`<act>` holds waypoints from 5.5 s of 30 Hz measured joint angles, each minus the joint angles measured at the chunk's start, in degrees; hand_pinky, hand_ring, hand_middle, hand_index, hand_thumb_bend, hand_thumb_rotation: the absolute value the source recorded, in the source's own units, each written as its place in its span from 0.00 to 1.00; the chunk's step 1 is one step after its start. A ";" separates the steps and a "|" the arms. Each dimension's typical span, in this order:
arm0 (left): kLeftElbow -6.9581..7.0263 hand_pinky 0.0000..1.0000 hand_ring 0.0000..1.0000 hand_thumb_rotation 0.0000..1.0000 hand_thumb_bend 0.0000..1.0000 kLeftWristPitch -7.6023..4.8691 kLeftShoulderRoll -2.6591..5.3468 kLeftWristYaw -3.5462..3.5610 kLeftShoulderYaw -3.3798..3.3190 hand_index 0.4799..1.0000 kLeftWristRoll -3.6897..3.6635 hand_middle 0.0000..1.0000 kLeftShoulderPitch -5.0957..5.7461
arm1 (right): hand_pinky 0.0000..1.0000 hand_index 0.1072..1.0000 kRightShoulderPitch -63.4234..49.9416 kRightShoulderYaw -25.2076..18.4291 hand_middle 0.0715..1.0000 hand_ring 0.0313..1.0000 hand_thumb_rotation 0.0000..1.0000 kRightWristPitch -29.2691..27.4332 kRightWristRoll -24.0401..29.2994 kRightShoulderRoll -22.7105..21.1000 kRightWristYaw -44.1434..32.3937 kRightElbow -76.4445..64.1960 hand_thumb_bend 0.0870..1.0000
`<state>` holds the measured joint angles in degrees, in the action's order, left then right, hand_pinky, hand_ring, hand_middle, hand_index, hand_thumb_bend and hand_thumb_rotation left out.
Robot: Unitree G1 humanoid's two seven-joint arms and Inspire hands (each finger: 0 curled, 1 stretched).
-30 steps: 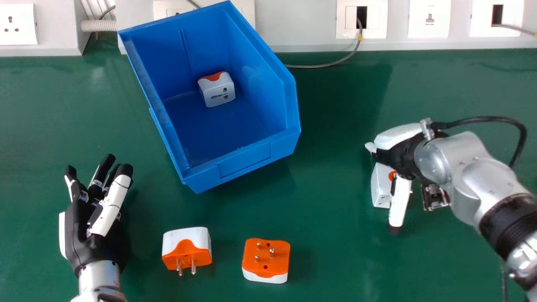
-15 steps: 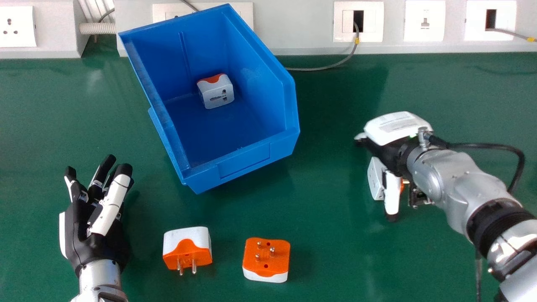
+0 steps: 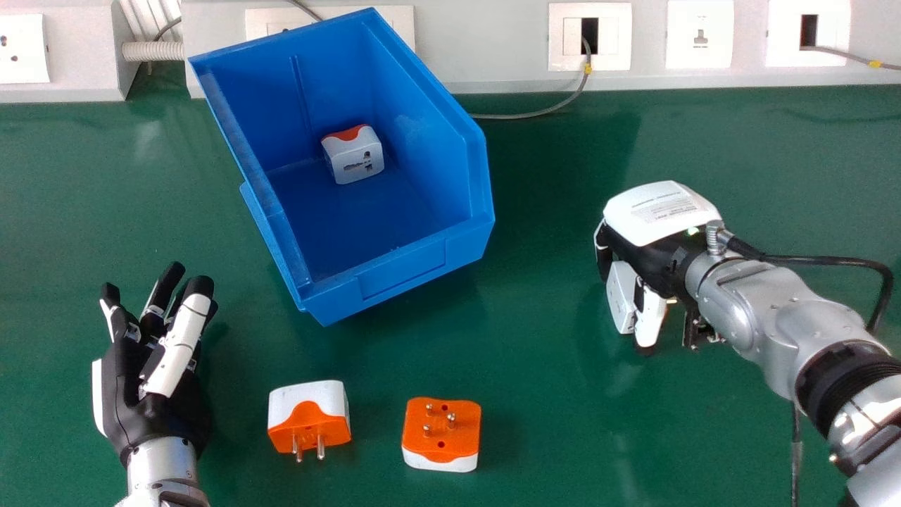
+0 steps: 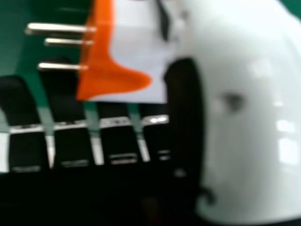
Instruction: Pick all objects and put in blue box
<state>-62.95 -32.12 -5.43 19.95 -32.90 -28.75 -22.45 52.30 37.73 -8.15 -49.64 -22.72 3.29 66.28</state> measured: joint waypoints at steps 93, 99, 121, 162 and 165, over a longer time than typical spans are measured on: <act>-1.42 0.82 0.84 0.01 0.64 -0.36 -0.58 0.87 -0.06 0.47 -0.34 0.84 -1.30 | 1.00 1.00 17.37 7.93 1.00 1.00 0.57 2.42 -11.42 17.97 29.09 3.81 1.00; -1.42 0.81 0.84 0.01 0.63 -0.90 -0.52 0.85 0.16 0.57 0.12 0.85 -0.84 | 1.00 1.00 16.48 5.78 1.00 1.00 0.64 2.47 -9.57 16.53 27.69 -2.40 1.00; -0.41 0.83 0.86 0.05 0.70 -3.23 -0.12 1.54 0.55 0.55 0.14 0.87 1.25 | 0.99 1.00 -36.81 -15.52 1.00 1.00 0.80 9.93 18.36 -1.60 -14.43 -80.99 1.00; 2.10 0.82 0.84 0.06 0.71 -0.96 0.51 0.88 1.95 0.61 -0.37 0.84 3.22 | 0.43 0.45 -35.04 -9.72 0.54 0.48 0.01 -29.23 13.21 11.92 6.74 -23.90 0.49; 2.14 0.83 0.85 0.06 0.69 -0.96 0.50 0.88 2.02 0.62 -0.37 0.85 3.25 | 0.37 0.44 -34.75 -9.73 0.47 0.41 0.00 -29.19 12.57 11.77 9.19 -23.01 0.46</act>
<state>-60.81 -33.08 -4.93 20.83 -30.88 -29.13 -19.19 17.55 28.00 -37.34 -37.06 -10.95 12.47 43.27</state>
